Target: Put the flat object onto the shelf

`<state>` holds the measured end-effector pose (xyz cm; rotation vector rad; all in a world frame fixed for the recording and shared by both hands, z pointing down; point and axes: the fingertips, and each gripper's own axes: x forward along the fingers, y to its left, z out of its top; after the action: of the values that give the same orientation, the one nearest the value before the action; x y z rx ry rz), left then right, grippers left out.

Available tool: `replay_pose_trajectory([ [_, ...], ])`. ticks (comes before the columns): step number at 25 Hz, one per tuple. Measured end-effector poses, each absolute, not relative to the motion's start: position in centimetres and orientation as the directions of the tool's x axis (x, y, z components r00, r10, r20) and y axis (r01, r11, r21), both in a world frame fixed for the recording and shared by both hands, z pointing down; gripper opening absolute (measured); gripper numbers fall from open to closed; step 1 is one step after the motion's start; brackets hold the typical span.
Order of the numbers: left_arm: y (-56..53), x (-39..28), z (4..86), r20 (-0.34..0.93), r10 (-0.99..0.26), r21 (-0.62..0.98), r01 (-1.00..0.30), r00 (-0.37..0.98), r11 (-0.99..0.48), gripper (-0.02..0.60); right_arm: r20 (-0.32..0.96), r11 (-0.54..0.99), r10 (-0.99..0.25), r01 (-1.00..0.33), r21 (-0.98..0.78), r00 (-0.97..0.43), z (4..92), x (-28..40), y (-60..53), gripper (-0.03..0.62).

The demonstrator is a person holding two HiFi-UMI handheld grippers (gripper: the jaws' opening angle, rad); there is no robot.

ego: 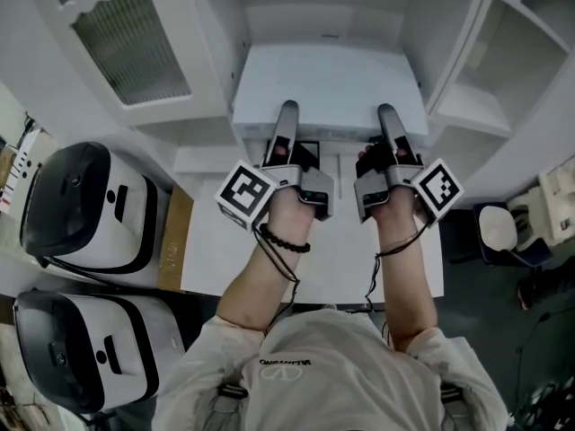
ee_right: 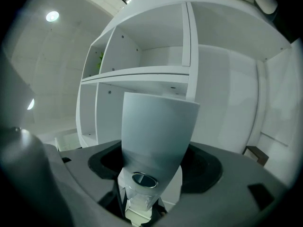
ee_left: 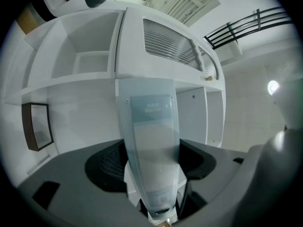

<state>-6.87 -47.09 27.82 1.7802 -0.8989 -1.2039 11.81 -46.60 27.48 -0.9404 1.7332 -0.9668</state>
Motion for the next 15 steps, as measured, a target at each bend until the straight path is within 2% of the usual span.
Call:
replay_pose_trajectory([
  [10,-49.2,-6.5,27.3,-0.377,-0.882,0.899,-0.118,0.284,-0.422,0.321,-0.296,0.375,-0.893,-0.196,-0.906,-0.341,26.9,11.9,-48.5,0.351],
  [15,-48.9,-7.1,27.0,-0.394,-0.881,0.887,-0.142,0.262,-0.439,0.349,-0.317,0.42,-0.869,-0.229,-0.878,-0.381,26.4,11.7,-47.3,0.367],
])
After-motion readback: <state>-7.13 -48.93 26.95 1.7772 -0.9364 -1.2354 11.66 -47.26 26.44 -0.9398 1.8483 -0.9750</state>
